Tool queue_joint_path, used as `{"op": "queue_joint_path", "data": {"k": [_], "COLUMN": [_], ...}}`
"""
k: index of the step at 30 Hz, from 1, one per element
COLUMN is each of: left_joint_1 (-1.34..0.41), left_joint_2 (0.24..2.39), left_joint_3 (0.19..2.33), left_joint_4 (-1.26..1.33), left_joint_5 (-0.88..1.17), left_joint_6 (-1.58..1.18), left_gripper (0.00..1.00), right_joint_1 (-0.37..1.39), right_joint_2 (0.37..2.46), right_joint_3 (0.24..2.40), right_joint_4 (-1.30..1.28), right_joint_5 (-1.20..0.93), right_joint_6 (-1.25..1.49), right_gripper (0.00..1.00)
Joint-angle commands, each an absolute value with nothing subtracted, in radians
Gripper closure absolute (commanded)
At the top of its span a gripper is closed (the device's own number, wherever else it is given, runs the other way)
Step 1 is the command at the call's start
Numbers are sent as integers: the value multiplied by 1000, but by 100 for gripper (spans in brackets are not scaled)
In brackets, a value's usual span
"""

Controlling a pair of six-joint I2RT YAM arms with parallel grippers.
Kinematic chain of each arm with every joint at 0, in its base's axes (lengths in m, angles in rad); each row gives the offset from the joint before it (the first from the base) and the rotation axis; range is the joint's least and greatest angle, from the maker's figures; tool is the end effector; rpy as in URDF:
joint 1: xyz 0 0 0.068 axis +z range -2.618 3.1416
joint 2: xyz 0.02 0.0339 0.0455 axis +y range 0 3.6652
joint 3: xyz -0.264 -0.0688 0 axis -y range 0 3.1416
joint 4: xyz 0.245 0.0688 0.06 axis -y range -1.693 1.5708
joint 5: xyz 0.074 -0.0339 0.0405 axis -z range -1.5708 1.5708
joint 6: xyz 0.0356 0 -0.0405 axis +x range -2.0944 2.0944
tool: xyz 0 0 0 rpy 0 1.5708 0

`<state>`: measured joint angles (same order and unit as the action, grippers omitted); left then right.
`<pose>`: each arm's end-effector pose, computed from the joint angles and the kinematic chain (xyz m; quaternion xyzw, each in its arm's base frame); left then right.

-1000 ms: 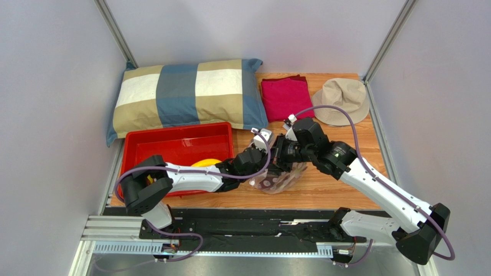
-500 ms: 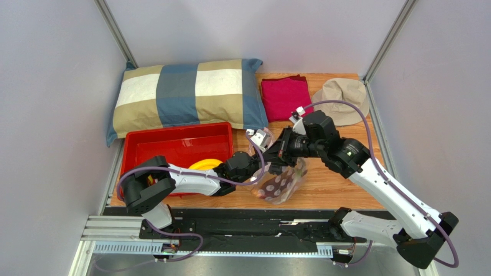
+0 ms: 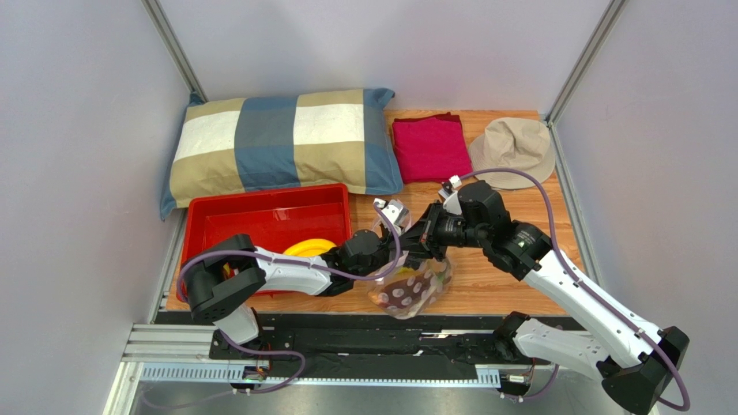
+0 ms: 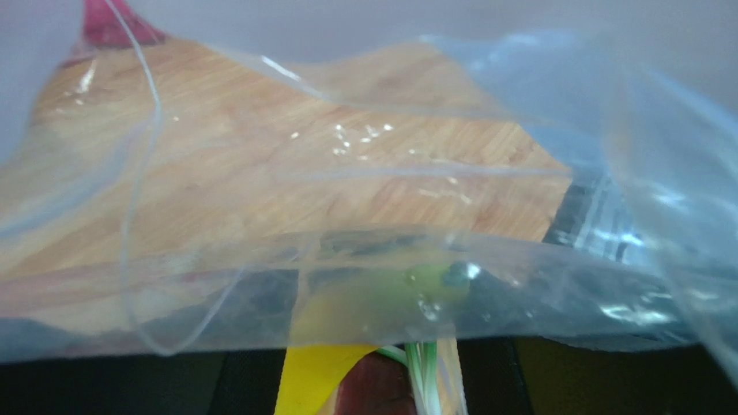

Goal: Open the zip-top bag and remove the fake food

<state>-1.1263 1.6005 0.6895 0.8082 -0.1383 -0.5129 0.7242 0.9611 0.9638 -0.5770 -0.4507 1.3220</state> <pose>0.1481 -0.2995 0.2094 0.1795 0.7201 -0.4534 0.4936 0.1416 0.1459 0.3330 0.1501 0.8497 0.4999 0.0750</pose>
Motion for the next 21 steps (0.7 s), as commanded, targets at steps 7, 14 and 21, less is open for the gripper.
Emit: {"op": "queue_joint_path", "data": {"k": [7, 14, 21], "left_joint_1": [-1132, -1134, -1134], "left_joint_2": [1603, 1418, 1264], "left_joint_3": [759, 773, 807], "left_joint_4": [902, 619, 238], "left_joint_5": [-200, -134, -92], "left_joint_6": [-433, -420, -396], "left_gripper": [76, 100, 100], "right_joint_1": [775, 719, 673], "right_joint_2": [945, 928, 836], "right_joint_3": [994, 1069, 1078], "right_joint_4": [-511, -690, -802], "right_joint_5": [-414, -316, -169], "right_joint_6": [1368, 1189, 1103], "right_gripper": [100, 100, 100]}}
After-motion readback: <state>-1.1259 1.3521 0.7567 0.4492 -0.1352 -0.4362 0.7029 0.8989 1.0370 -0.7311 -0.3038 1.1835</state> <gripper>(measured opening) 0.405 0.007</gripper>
